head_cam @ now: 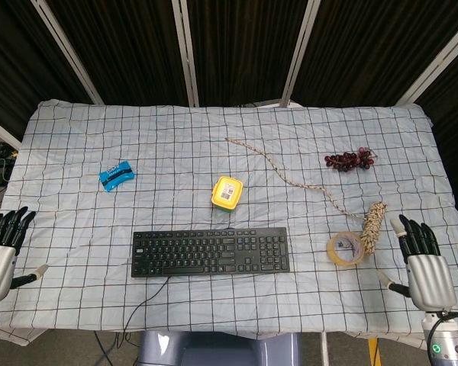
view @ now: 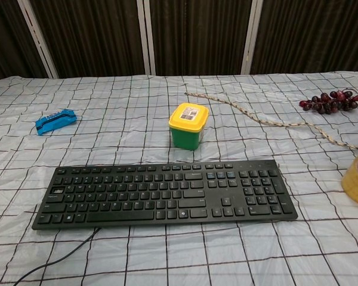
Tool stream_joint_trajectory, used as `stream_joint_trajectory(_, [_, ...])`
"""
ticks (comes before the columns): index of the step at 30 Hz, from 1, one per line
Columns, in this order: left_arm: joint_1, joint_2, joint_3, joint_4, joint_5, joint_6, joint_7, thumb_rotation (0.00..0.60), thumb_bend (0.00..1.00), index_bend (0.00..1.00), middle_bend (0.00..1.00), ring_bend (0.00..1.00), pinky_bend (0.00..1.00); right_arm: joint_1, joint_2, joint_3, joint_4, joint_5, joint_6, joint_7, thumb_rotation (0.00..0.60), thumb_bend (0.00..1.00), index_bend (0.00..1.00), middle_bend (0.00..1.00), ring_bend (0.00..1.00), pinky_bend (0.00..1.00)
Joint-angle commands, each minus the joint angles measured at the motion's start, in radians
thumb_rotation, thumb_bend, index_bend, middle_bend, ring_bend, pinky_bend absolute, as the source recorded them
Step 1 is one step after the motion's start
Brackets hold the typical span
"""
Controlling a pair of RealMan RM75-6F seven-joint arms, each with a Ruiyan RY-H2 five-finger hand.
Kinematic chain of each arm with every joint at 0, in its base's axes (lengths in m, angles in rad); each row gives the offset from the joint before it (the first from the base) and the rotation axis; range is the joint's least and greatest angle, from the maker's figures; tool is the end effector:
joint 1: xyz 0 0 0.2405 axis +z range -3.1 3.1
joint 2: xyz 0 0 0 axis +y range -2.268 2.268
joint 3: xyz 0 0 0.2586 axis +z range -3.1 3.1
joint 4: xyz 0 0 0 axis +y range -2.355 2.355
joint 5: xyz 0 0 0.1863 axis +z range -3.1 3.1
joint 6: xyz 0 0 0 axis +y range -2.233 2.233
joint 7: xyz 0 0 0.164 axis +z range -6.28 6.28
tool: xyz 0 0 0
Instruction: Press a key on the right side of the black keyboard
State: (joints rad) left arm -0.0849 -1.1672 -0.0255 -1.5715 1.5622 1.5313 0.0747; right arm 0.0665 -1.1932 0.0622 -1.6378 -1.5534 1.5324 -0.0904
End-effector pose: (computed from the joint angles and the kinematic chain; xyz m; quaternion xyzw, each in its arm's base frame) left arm -0.2976 0.1947 0.1692 -0.6197 -0.3474 -0.3871 0.5877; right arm -0.2857 -0.1949 0.1631 0.5930 -0.3675 0.4139 0.5848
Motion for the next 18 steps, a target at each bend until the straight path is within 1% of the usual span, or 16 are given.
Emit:
stream_joint_trajectory(1, [0.001,0.001,0.001,0.000,0.001,0.001,-0.001,0.600,0.05,0.00,0.00,0.00,0.00,0.000,0.000,-0.001,-0.001,-0.002,0.000,0.001,0.600,0.12,0.00,0.00,0.00,0.04])
stream_joint_trajectory(10, [0.005,0.001,0.002,-0.002,0.003,0.009,0.002,0.600,0.05,0.00,0.00,0.00,0.00,0.000,0.003,-0.009,-0.003,-0.017,0.000,0.012,0.600,0.12,0.00,0.00,0.00,0.04])
stream_joint_trajectory(16, [0.009,-0.002,-0.002,0.004,0.000,0.017,-0.006,0.600,0.04,0.00,0.00,0.00,0.00,0.016,0.014,-0.015,-0.026,-0.041,-0.017,0.014,0.600,0.11,0.00,0.01,0.00,0.05])
stream_joint_trajectory(17, [0.009,-0.001,-0.002,0.005,-0.001,0.016,-0.006,0.600,0.05,0.00,0.00,0.00,0.00,0.019,0.017,-0.014,-0.031,-0.043,-0.020,0.013,0.600,0.11,0.00,0.02,0.01,0.06])
stream_joint_trajectory(18, [0.009,-0.001,-0.002,0.005,-0.002,0.016,-0.005,0.600,0.05,0.00,0.00,0.00,0.00,0.022,0.018,-0.012,-0.035,-0.045,-0.021,0.012,0.600,0.11,0.00,0.05,0.03,0.11])
